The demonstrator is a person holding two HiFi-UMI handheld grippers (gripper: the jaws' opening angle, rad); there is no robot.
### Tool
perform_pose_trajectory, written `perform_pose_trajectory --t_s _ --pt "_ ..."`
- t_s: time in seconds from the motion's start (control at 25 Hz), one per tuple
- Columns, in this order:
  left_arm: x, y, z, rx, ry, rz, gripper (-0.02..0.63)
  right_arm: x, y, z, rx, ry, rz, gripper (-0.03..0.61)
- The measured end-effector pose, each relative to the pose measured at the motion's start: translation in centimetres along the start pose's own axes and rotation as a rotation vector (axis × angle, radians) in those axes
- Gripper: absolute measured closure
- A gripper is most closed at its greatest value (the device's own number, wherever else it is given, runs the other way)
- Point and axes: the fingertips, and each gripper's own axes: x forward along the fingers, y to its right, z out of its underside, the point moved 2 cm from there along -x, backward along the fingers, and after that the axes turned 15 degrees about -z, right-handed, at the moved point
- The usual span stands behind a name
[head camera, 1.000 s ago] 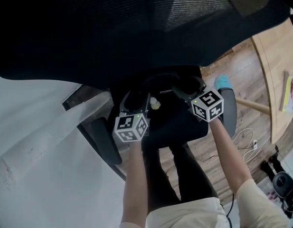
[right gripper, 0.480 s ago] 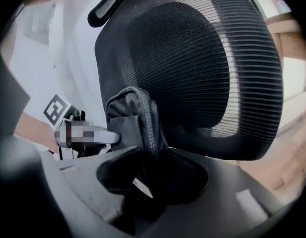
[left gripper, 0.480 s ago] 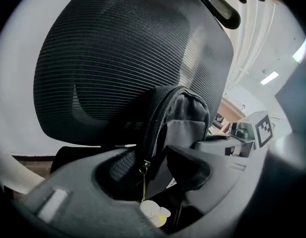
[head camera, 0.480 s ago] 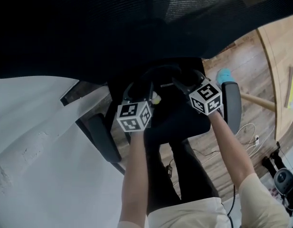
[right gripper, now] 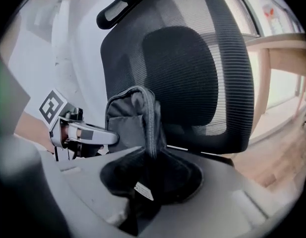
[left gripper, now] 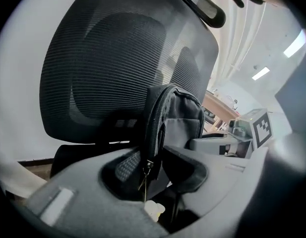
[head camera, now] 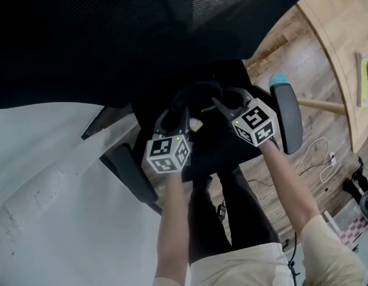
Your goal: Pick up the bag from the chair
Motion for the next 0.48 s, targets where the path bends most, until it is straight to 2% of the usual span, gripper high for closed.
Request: perform_pose_trajectory --t_s 0.16,0.48 --pt "-2.1 1.6 -0.5 0.023 0.003 0.039 0.497 -2.5 -1.7 -0.5 0.0 0.031 0.057 0.491" --pt "-9.7 3.9 -2.1 0.061 0.043 0.081 0.506 -7.3 -8.1 -3.0 -0.033 0.047 0.152 0.506"
